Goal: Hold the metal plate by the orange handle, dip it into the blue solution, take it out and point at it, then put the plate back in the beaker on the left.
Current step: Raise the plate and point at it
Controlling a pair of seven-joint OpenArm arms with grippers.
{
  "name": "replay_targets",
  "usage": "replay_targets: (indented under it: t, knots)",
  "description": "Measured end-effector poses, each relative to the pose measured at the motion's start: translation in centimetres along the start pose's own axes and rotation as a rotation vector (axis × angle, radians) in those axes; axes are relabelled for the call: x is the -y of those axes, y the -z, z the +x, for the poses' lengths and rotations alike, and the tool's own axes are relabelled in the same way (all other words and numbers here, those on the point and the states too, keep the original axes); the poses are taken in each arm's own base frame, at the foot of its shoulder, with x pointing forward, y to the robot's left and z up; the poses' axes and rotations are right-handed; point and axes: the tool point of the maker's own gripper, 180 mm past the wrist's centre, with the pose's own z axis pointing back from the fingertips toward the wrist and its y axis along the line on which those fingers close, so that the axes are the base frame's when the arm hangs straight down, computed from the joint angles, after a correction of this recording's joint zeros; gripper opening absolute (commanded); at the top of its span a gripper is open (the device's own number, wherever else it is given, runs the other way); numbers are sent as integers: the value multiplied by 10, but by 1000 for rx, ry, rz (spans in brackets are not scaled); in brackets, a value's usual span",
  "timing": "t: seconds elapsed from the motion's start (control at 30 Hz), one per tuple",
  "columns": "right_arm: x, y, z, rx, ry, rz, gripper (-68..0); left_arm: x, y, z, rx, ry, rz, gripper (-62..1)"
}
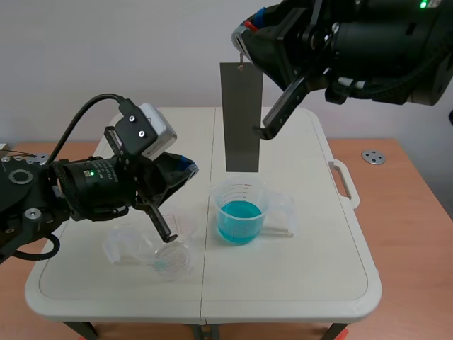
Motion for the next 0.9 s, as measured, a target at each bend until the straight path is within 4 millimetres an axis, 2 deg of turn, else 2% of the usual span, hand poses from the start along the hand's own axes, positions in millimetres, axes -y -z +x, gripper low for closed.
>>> replay_targets:
  t: [0.2,0.3,0.43,0.57,0.73,0.8,0.9]
  knots:
    - [0,0,0,0,0,0,-660,1,-5,-3,8,-51,12,-594]
    - [0,0,0,0,0,0,-660,-2,-23,-16,4,-97,41,-594]
    - [-1,0,0,2,1,2,-660,-17,-65,-35,-37,-117,96,-594]
    - [-6,3,2,6,2,20,-660,-41,-112,-48,-77,-119,170,-594]
    - [-19,7,6,21,6,59,-660,-67,-174,-78,-215,-102,275,-594]
    - [-23,9,8,26,7,73,-660,-63,-197,-94,-288,-107,283,-594]
    - [-30,12,13,41,3,97,-660,-42,-229,-120,-406,-133,273,-594]
